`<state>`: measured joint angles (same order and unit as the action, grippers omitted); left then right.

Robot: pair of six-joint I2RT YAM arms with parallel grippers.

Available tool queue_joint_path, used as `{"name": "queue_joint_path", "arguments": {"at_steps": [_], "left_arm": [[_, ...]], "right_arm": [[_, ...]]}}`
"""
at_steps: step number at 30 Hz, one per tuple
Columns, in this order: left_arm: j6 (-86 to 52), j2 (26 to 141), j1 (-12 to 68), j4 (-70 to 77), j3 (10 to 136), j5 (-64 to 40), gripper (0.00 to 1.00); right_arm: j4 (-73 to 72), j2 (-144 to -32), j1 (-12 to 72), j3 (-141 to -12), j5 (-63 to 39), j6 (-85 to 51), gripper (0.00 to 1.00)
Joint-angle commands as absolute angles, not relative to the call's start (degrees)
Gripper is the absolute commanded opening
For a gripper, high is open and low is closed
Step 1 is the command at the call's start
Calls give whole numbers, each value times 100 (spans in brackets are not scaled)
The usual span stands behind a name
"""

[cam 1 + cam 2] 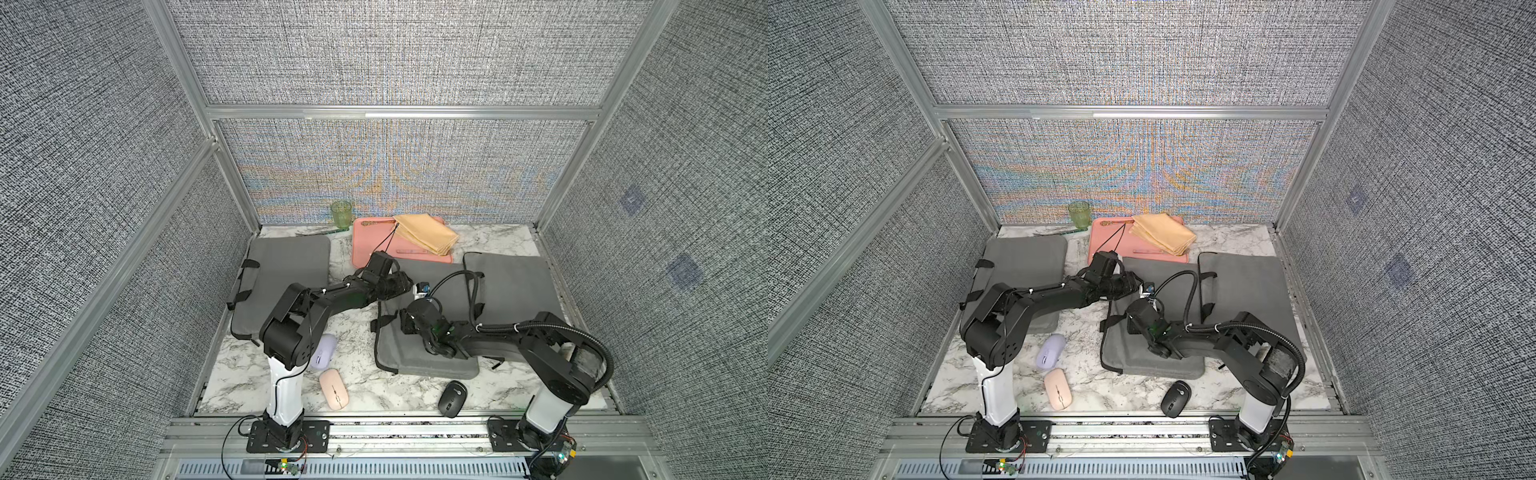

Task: Put the mouse into the laptop bag
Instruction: Adjust the zippered laptop bag at the center of the board.

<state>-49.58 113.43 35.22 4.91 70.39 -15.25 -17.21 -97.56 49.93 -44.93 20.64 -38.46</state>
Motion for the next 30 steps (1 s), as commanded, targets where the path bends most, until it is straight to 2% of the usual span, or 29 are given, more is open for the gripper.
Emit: {"name": "queue_joint_path", "arguments": {"at_steps": [1, 5, 7, 8, 13, 18, 25, 30], "left_arm": [[-4878, 11525, 3524, 409, 7222, -1683, 72], [-4760, 11224, 3524, 19, 7396, -1647, 82], [-4605, 10868, 3533, -370, 7434, -1418, 96], [-4515, 10727, 3534, -560, 7452, -1323, 99], [-4228, 9893, 3533, -1261, 7306, -879, 99], [-4060, 9141, 3533, -1317, 6886, -674, 99], [-4058, 9502, 3527, -1222, 7104, -1015, 100], [-4053, 8940, 3417, -1465, 6694, -414, 99]], "right_arm": [[-1638, -9428, 4995, -4273, 2398, -3756, 54], [-1218, -8963, 5001, -4128, 2667, -3724, 54], [-1047, -8792, 4988, -4066, 2750, -3757, 54], [-994, -8727, 4985, -4045, 2780, -3775, 54], [-800, -8609, 4974, -4128, 2765, -3788, 55], [-668, -8726, 5060, -4431, 2595, -3641, 55], [-709, -8786, 5246, -4696, 2463, -3519, 60], [-486, -9132, 5428, -5186, 2389, -3375, 60]]}}
